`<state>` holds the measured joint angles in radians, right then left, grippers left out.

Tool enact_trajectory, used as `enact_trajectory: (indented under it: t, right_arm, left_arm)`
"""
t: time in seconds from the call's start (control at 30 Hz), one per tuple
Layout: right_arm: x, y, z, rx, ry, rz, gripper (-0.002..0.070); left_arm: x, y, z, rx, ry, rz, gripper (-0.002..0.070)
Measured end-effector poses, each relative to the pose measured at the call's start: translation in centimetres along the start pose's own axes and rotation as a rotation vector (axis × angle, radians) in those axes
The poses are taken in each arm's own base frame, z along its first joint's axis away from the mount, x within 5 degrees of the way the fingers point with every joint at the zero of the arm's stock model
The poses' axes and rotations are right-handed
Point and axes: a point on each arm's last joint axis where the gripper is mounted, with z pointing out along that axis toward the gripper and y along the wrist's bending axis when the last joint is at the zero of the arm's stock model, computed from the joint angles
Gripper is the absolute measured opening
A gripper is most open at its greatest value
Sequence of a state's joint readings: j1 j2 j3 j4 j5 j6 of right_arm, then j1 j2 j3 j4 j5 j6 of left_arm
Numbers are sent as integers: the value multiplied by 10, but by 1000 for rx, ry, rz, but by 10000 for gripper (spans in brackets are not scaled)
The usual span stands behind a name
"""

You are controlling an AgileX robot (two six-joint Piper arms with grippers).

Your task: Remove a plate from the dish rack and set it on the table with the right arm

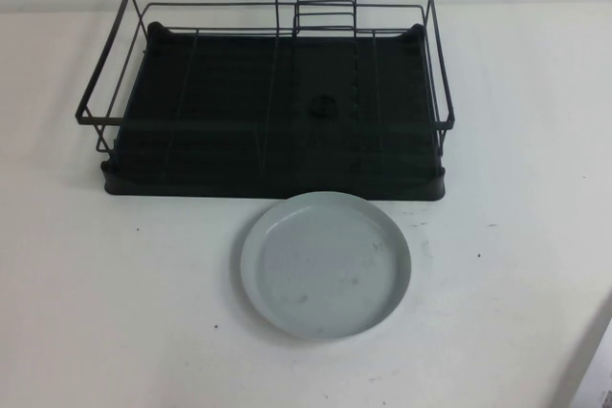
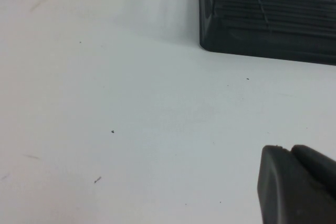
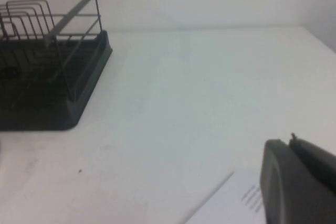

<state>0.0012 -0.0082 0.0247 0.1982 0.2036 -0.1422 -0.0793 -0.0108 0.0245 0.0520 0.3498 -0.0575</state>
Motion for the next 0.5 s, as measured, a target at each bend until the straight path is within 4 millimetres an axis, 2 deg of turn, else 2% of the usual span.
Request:
enact_trajectory:
  t: [0.2,0.5]
  right_arm:
    - [16,2,-1,-32,159,-2,-18]
    - [16,3,-1,-35,163,5,-18]
  left_arm:
    - [0,0,0,0,0,0,-4]
    - [0,0,0,0,0,0,-4]
